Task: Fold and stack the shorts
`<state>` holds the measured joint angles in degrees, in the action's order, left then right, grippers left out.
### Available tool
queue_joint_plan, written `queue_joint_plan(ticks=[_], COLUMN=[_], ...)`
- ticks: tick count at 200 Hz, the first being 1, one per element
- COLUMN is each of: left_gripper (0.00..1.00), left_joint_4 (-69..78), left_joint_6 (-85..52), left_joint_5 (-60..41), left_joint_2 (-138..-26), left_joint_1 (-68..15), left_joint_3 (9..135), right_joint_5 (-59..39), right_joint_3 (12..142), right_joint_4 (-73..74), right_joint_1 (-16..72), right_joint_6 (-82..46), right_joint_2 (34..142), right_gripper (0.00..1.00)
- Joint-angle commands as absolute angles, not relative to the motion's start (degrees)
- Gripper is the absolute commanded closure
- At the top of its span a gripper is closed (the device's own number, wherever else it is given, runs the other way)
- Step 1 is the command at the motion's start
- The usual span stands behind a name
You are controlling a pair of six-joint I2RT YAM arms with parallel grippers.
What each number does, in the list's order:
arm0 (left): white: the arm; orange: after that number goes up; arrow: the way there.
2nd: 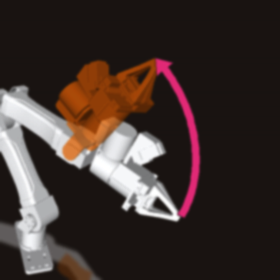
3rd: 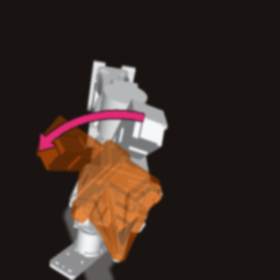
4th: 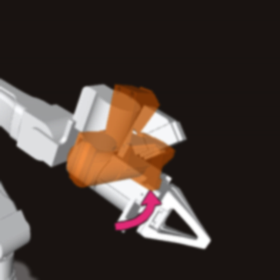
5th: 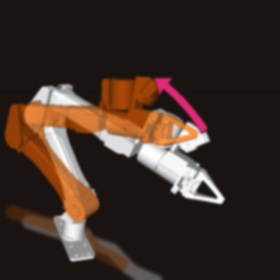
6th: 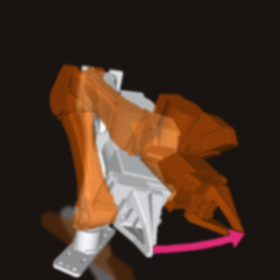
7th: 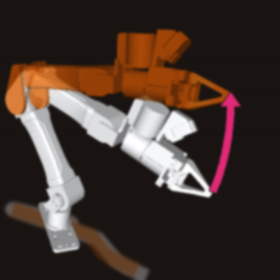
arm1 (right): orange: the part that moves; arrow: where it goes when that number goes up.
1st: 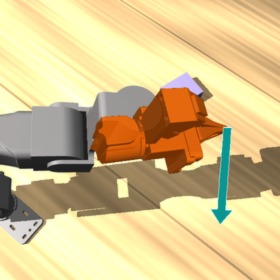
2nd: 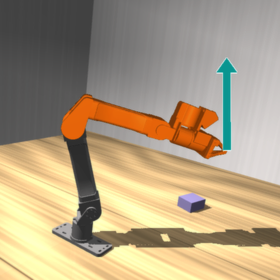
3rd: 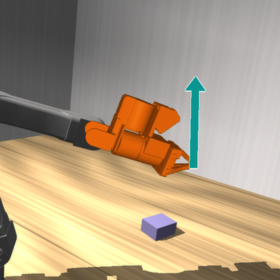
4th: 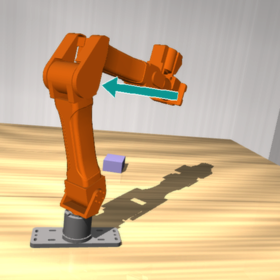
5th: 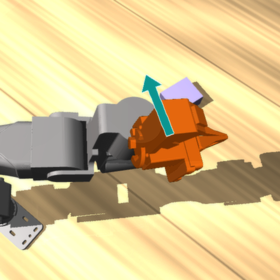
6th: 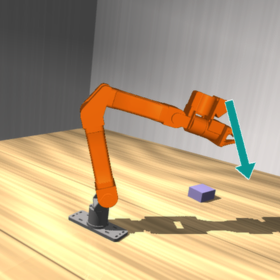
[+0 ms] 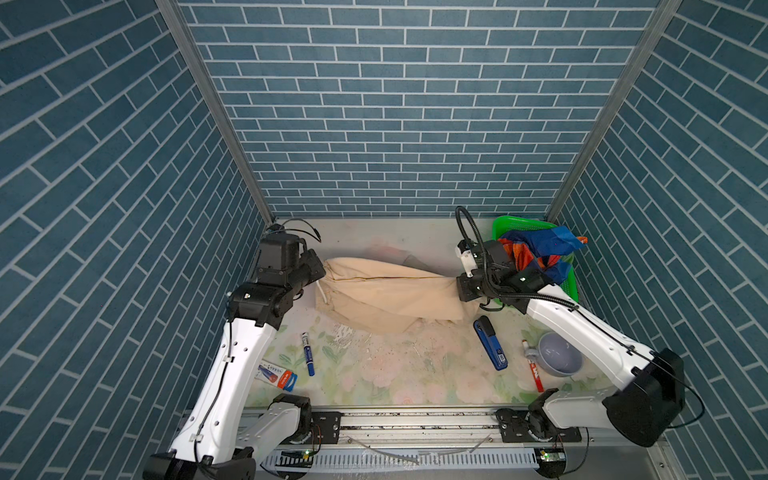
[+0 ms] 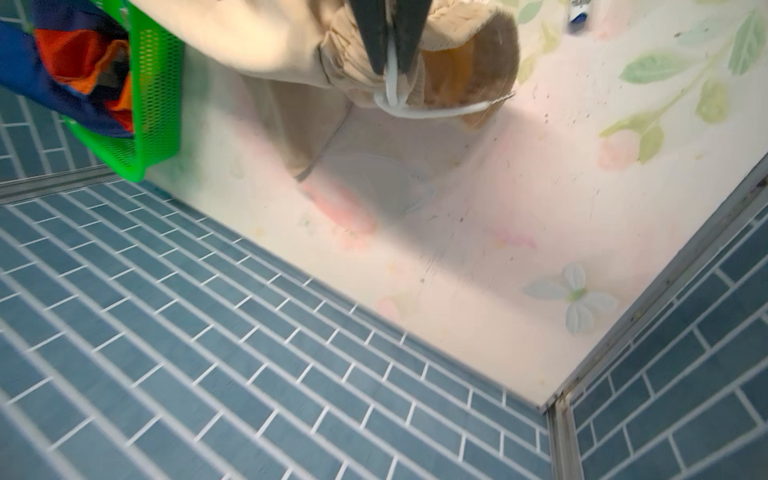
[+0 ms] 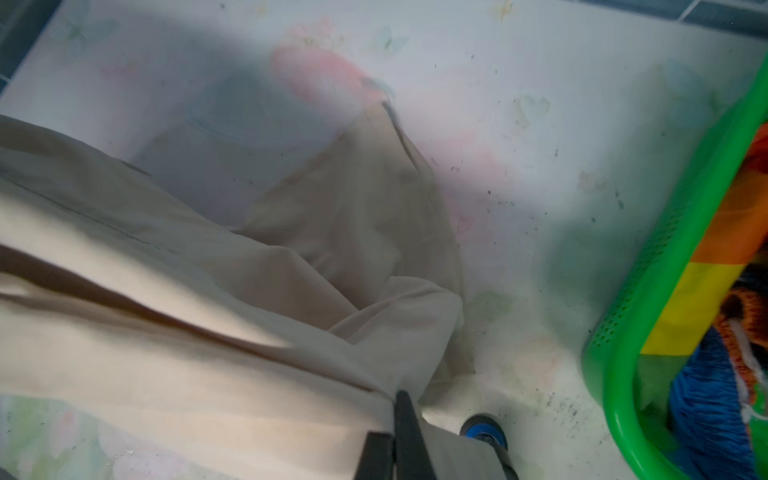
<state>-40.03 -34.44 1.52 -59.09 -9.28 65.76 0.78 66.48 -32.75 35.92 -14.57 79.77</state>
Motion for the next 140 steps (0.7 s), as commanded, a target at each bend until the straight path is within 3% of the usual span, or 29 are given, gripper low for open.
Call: queue_joint_plan(ticks=[1, 18, 39, 58, 140], left_gripper=[1.00, 1.00, 1.00, 1.00, 1.00], left_joint_4=[-35.73, -34.31, -33.67, -33.40, -32.42], left_joint_6=[-35.84, -36.01, -35.20, -34.44, -32.49], left_joint_5=[2.97, 3.19, 3.60, 3.42, 0.18], left_joint_2=[-57.50, -57.30, -57.63, -58.58, -60.21], left_joint_1=[-8.57, -8.21, -7.15, -6.10, -1.17], left_joint_3=[59.95, 55.79, 53.13, 52.24, 51.15], right_joint_5=[-2.37, -4.66, -7.19, -7.37, -2.55], right_joint_3=[64.00, 61.60, 59.20, 57.52, 53.64], right_joint_4=[-28.03, -24.59, -21.97, -20.86, -23.96], right_joint_1=[35.69, 35.72, 35.78, 35.77, 35.66], right_joint_6=[-17.74, -18.41, -18.76, -18.42, -15.51], right_joint_2=[84.73, 87.95, 89.78, 90.11, 90.54], right_gripper=[0.96, 0.82, 0.54, 0.44, 0.43])
